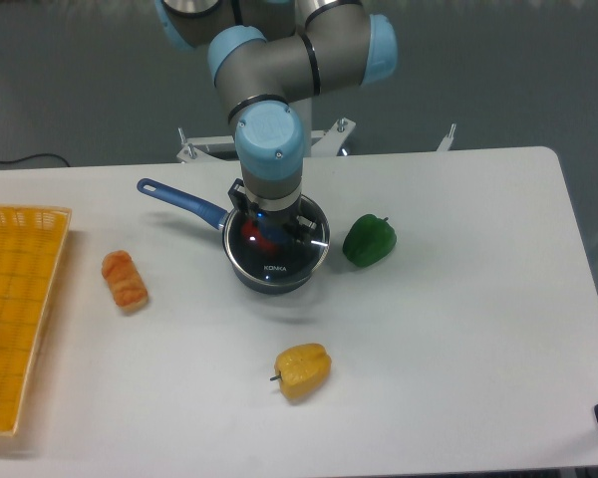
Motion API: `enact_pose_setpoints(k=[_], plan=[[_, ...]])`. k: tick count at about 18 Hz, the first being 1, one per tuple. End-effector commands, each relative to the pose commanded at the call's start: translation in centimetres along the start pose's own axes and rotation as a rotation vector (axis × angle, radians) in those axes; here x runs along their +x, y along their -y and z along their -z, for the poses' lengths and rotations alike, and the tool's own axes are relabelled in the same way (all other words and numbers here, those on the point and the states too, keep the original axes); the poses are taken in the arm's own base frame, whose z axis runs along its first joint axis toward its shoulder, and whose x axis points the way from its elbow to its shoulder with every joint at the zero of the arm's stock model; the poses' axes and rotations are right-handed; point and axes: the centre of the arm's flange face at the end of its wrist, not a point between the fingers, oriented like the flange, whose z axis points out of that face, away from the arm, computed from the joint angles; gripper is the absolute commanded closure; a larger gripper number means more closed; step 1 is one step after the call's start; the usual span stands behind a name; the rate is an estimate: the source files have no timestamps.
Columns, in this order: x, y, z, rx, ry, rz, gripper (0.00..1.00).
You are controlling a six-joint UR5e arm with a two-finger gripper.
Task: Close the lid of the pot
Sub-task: 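Lower the glass lid onto the saucepan rim, then hold the lid on the saucepan and settle it flat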
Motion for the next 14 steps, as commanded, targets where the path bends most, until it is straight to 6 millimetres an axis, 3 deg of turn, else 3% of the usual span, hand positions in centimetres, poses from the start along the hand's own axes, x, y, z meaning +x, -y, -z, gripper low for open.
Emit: enact_pose_setpoints(k=[14], plan=[[1.1, 0.3, -0.8, -0.028, 0.008, -0.028, 0.37]])
